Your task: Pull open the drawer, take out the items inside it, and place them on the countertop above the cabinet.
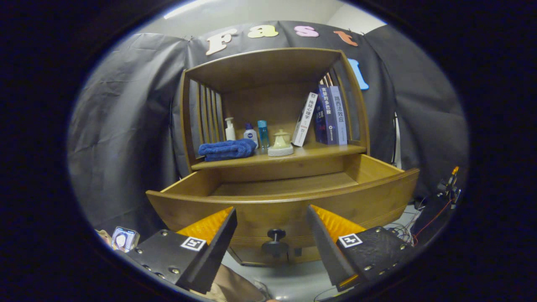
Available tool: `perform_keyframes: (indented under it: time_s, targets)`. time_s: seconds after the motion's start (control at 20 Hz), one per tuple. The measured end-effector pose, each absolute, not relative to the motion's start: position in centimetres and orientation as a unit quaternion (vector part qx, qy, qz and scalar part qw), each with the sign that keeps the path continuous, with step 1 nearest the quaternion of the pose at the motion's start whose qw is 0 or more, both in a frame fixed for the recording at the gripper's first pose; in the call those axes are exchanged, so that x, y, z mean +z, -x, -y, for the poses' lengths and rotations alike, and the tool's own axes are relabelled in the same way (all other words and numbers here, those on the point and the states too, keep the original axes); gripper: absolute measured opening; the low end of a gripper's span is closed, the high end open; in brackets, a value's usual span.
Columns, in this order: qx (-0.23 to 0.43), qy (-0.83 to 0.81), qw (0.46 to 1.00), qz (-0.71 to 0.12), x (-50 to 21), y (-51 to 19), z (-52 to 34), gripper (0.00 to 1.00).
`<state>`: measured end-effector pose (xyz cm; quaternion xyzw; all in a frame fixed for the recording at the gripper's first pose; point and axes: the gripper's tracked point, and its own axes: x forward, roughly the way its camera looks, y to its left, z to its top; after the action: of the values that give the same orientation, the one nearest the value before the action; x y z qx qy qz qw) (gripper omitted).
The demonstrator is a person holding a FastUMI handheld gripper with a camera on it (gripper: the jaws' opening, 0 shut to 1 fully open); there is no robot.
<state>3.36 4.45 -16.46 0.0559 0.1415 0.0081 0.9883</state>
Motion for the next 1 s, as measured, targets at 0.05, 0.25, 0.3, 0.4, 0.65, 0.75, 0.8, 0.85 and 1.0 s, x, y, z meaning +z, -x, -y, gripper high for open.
perform_keyframes:
  time_s: [0.05, 0.25, 0.3, 0.4, 0.65, 0.75, 0.8, 0.85, 1.0]
  targets:
    - [0.006, -0.052, 0.988, -0.142, -16.7, -3.5, -4.4, 0.99]
    - [-0.021, -0.037, 0.989, -0.141, -17.6, -4.4, -3.5, 0.99]
    - [-0.029, -0.034, 0.989, -0.143, -17.9, -4.6, -3.2, 0.99]
    - [-0.036, -0.033, 0.988, -0.148, -18.4, -4.8, -3.3, 0.99]
    - [-0.034, -0.025, 0.989, -0.140, -18.4, -5.3, -3.0, 0.98]
    - [-0.029, -0.026, 0.989, -0.143, -18.4, -5.8, -2.8, 0.98]
    - [-0.027, -0.024, 0.989, -0.144, -18.4, -6.1, -2.7, 0.98]
    - [-0.025, -0.023, 0.989, -0.144, -18.3, -6.3, -2.6, 0.98]
    - [-0.021, -0.020, 0.989, -0.144, -18.3, -6.9, -2.4, 0.98]
